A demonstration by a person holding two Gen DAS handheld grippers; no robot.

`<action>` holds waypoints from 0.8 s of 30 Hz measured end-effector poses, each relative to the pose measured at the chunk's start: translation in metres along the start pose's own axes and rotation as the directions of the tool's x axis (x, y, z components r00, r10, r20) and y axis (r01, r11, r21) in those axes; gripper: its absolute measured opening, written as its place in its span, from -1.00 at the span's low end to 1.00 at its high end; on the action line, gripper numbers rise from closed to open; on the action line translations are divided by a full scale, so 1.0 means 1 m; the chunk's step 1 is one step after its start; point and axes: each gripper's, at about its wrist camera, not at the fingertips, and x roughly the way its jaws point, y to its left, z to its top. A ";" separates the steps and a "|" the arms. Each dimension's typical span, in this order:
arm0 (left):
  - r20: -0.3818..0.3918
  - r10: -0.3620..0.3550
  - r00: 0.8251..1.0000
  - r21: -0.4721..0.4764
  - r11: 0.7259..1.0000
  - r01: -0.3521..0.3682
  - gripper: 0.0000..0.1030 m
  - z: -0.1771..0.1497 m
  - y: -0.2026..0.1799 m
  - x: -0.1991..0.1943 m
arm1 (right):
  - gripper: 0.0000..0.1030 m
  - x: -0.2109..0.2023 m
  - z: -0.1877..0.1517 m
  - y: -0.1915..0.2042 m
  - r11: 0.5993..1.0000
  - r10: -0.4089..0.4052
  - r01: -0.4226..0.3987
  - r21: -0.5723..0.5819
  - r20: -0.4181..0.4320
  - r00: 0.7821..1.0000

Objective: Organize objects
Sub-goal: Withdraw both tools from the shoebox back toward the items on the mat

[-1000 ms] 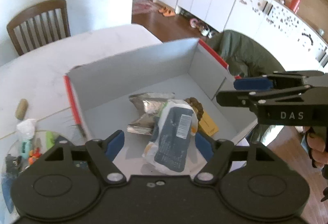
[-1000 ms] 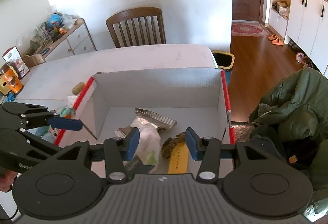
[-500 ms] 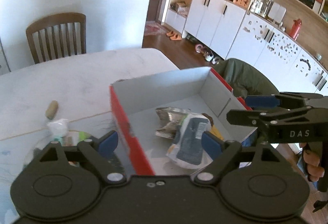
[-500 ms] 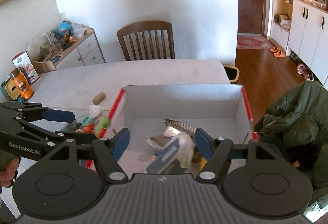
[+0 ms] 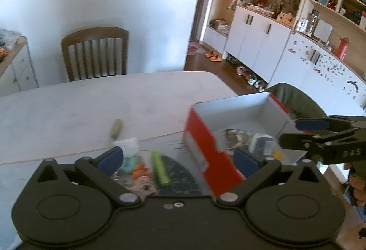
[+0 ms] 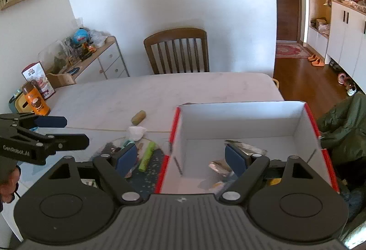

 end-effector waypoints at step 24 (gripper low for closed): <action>-0.098 0.059 0.993 -0.142 0.987 -0.073 0.99 -0.034 0.154 0.059 | 0.63 0.123 0.011 0.108 0.999 -0.052 0.050 -0.021 -0.128 0.990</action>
